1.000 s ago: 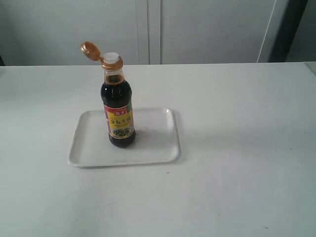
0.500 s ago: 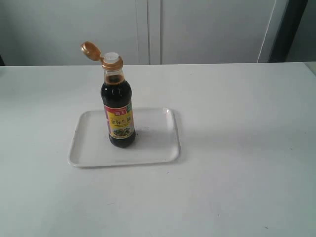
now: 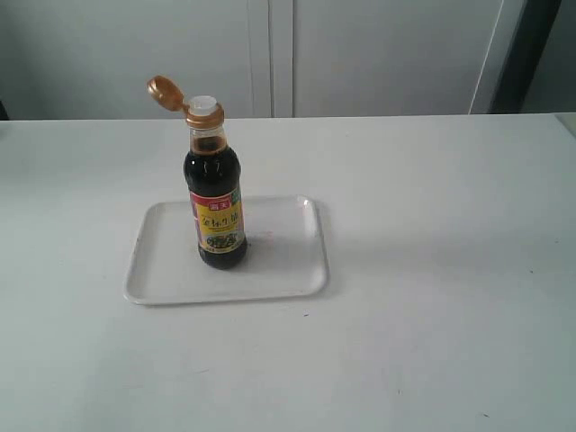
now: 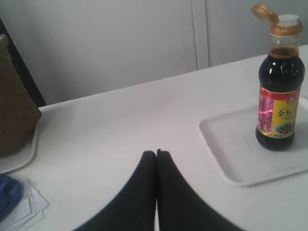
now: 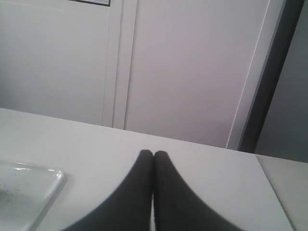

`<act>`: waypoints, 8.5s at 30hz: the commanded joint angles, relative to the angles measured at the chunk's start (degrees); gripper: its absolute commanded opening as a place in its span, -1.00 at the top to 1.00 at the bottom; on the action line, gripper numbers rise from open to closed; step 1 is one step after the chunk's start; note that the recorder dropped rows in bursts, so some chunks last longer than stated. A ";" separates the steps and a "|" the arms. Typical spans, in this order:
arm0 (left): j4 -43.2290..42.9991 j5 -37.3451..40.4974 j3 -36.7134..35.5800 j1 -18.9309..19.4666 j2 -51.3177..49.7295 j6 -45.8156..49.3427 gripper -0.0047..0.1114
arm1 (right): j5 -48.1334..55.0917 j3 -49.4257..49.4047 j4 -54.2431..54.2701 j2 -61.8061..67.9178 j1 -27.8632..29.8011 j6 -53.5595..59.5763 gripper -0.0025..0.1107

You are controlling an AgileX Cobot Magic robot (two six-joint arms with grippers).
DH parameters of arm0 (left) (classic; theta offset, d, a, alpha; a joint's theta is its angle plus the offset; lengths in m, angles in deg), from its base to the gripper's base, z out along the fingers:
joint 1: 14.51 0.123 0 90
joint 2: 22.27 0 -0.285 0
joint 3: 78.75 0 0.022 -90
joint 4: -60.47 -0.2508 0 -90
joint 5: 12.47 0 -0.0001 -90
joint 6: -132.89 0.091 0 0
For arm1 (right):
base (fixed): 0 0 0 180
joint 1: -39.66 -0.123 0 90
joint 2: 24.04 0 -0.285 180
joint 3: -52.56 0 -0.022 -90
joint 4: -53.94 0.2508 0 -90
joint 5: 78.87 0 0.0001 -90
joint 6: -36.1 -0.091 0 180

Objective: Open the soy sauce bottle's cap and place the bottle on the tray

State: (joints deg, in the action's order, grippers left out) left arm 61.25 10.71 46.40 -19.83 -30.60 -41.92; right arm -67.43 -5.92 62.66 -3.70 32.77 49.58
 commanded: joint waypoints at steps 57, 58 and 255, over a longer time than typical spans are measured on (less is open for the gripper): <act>1.75 -7.26 -17.50 0.11 0.55 -5.86 0.92 | 0.93 -0.23 0.51 -0.50 0.12 0.87 0.96; 1.88 -7.45 -17.89 0.11 0.55 -5.86 0.92 | 0.93 -0.23 0.51 -0.50 0.12 0.87 0.96; 6.08 -11.22 -22.37 2.86 0.55 -5.60 0.92 | 8.27 -18.75 -8.72 -12.56 0.12 -13.47 0.96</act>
State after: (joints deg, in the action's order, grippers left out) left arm 66.68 -0.43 24.21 -17.16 -30.27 -47.50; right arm -59.08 -24.37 53.94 -15.93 32.77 36.10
